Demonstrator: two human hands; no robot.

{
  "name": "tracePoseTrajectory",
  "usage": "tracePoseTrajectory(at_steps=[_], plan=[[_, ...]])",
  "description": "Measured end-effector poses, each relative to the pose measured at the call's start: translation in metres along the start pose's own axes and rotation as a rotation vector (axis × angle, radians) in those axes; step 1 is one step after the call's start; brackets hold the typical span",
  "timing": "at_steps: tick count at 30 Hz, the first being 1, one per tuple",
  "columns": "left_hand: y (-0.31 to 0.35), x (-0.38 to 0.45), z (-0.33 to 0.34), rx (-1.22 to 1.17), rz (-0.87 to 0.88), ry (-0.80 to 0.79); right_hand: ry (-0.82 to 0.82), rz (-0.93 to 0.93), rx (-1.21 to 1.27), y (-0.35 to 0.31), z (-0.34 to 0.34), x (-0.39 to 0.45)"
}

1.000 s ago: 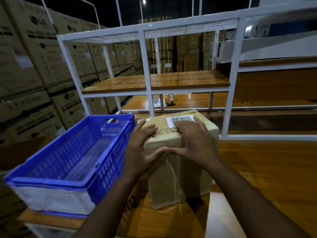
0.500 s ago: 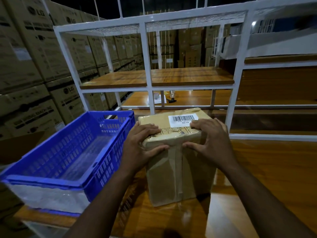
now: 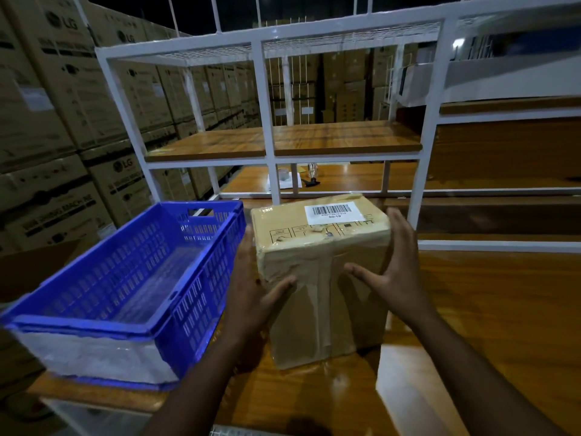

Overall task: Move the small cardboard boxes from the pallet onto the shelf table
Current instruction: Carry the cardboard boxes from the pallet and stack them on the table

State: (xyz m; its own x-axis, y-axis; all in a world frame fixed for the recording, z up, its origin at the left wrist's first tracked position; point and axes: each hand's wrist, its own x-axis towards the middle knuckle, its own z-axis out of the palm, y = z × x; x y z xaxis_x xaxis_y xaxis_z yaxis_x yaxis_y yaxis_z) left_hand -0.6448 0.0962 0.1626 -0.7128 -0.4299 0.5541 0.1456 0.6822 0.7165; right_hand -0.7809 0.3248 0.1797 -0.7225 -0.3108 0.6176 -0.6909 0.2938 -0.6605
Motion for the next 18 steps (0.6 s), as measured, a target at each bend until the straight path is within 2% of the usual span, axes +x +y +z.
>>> tracePoseTrajectory(at_steps=[2,4,6,9,13,18], plan=[[-0.026,-0.026,0.007,-0.04,-0.162,-0.02,-0.006,0.214,0.173,0.015,0.004,-0.022],[-0.049,-0.056,0.017,-0.125,-0.294,-0.077,-0.093,0.403,0.266,0.031,0.011,-0.045],[-0.061,-0.082,0.029,-0.213,-0.414,-0.108,-0.229,0.512,0.276,0.048,0.02,-0.068],[-0.065,-0.104,0.04,-0.207,-0.458,-0.137,-0.409,0.61,0.257,0.066,0.029,-0.095],[-0.06,-0.095,0.04,-0.119,-0.438,-0.119,-0.439,0.612,0.231,0.066,0.031,-0.099],[-0.029,-0.065,0.024,-0.133,-0.367,-0.045,-0.365,0.407,0.359,0.034,0.013,-0.069]])
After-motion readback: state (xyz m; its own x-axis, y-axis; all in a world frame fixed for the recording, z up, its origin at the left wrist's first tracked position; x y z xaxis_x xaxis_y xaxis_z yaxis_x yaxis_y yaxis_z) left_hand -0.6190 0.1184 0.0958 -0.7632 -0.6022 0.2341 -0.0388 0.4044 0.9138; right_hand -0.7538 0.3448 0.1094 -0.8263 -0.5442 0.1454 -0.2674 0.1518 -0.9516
